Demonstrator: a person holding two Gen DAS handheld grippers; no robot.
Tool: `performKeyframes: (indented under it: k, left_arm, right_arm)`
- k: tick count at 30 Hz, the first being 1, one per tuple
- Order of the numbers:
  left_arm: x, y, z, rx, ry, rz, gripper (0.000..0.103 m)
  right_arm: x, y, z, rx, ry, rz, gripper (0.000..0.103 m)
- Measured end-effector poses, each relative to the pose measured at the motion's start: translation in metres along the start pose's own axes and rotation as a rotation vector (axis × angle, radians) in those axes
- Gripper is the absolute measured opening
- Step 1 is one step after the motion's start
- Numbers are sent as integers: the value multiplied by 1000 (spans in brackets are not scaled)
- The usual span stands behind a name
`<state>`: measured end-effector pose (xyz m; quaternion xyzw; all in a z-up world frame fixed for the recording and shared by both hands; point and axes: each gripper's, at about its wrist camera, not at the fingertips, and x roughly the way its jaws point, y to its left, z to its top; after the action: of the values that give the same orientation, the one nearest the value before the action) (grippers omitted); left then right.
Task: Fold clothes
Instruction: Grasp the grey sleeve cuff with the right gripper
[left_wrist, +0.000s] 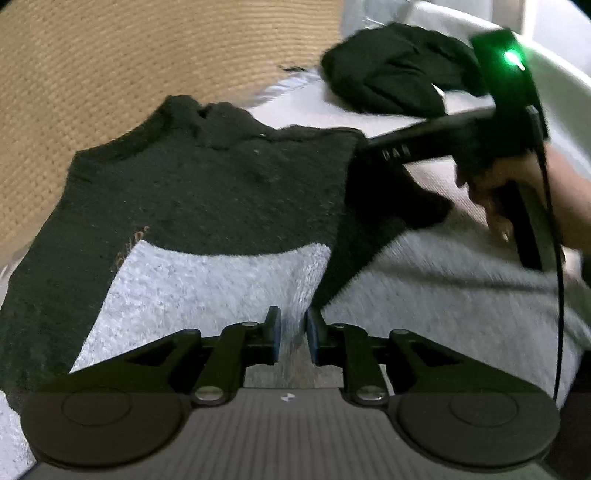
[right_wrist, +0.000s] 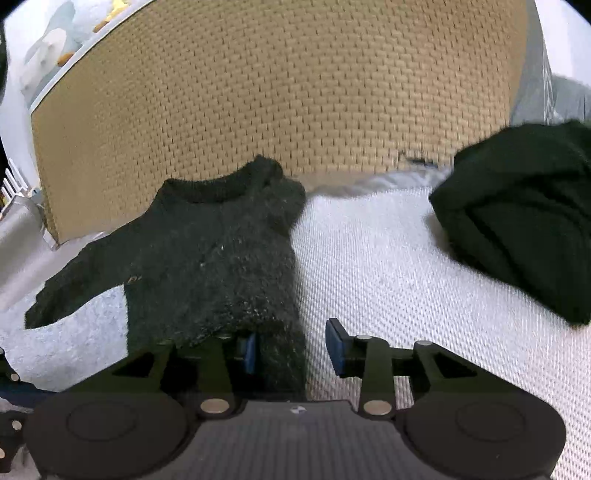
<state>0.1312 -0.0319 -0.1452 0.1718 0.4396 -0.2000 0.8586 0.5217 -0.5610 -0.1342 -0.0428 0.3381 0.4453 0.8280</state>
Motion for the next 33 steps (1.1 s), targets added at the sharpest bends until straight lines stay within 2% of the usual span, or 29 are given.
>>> performKeyframes:
  k: [3,7,9,12,15,18,22,26,30,33]
  left_arm:
    - [-14,3,-13,61,-8,29,24]
    - [-25,19,-26,83,40,62,25]
    - [-29,33,-31,65,57,85,28]
    - [-40,57,-36,14,41,124,30]
    - [-49,85,-42,-62,49,116,31]
    - [-57,101,-50,-49,92,81,39]
    - [-63,121,-68,-30,144,77,39]
    - [-74,141,-87,-92,136,45,43]
    - [-81,154,-102,-133,126,-3,47]
    - [-83,162,-112,-158,127,-36,48]
  right_arm:
    - [-11,2,-7,-27,17,4,40]
    - [-25,9,-14,-85,-8,-35,40]
    - [-30,20,-19,-151,-17,-85,40]
    - [-44,39,-29,-227,-66,-169,41]
    - [-65,57,-40,-267,-145,-191,40]
    - [-78,74,-46,-314,-158,-99,40]
    - [-78,98,-53,-352,-96,0,40]
    - [-71,127,-66,-406,-36,119,40]
    - [-59,169,-83,-537,-10,186,40]
    - [-52,191,-92,-549,56,274,40]
